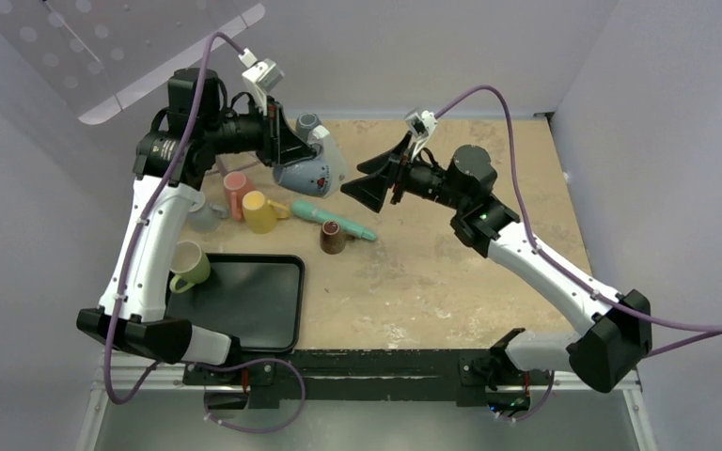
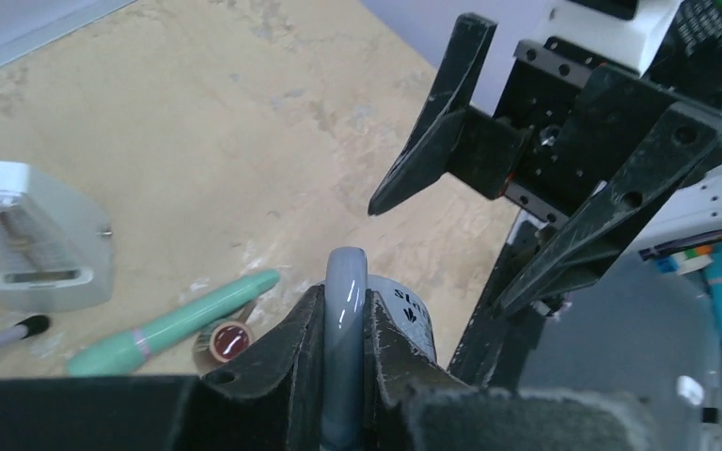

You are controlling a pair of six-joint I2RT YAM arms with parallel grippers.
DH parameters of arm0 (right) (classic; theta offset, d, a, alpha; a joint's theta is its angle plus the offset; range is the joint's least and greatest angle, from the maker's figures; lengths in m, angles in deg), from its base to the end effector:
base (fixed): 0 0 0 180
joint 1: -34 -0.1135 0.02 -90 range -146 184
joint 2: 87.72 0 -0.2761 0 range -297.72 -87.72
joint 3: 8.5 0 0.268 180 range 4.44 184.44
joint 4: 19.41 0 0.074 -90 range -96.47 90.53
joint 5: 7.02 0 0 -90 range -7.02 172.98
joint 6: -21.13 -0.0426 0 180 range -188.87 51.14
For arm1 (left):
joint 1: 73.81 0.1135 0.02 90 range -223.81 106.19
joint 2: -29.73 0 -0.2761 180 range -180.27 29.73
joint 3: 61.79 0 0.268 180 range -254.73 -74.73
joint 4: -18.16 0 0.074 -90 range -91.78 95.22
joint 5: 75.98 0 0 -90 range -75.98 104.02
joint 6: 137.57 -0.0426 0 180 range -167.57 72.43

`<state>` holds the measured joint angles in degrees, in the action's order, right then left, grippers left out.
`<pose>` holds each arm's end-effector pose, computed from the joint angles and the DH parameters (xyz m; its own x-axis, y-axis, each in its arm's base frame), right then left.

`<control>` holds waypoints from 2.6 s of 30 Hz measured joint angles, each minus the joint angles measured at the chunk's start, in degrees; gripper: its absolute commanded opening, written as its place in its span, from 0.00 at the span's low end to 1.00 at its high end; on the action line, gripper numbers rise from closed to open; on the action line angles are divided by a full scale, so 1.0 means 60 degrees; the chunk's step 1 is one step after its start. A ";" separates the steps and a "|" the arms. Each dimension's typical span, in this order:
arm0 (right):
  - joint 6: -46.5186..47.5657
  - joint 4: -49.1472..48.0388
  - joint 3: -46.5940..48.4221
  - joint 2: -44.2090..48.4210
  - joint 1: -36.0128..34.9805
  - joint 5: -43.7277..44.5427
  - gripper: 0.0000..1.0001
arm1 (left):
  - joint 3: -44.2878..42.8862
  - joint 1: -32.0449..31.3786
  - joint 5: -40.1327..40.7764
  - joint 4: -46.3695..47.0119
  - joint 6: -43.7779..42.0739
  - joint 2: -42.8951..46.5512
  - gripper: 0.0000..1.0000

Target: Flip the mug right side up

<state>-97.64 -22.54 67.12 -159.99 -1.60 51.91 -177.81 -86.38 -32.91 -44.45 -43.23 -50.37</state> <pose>0.2419 0.2002 0.4046 -0.3602 0.2491 -0.8990 -0.8467 0.3172 0.4272 0.2681 -0.0917 0.4964 -0.4966 0.0578 -0.8661 0.7502 0.5304 -0.3948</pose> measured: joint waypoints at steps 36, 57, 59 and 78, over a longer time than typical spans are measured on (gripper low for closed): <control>0.6998 0.5319 0.2579 -0.1235 -0.2572 0.5209 0.00 | -0.0437 -0.0576 0.0725 0.0466 0.0565 -0.0998 1.00; 1.2145 1.0287 0.3916 -0.4280 -0.5960 0.8251 0.00 | 0.2459 -0.3045 0.3293 -0.1690 -0.4025 -0.0495 0.86; 1.2123 1.0353 0.3949 -0.4251 -0.5978 0.7901 0.00 | 0.2648 -0.3100 0.3351 -0.1632 -0.4102 -0.0484 0.86; 1.1897 1.0633 0.3949 -0.4291 -0.6156 0.6717 0.00 | 0.5238 -0.4011 0.3909 -0.0761 -0.4189 0.0102 0.30</control>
<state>-26.26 41.26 90.81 -185.74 -38.54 92.21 -146.38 -110.45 -9.46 -49.02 -68.37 -49.75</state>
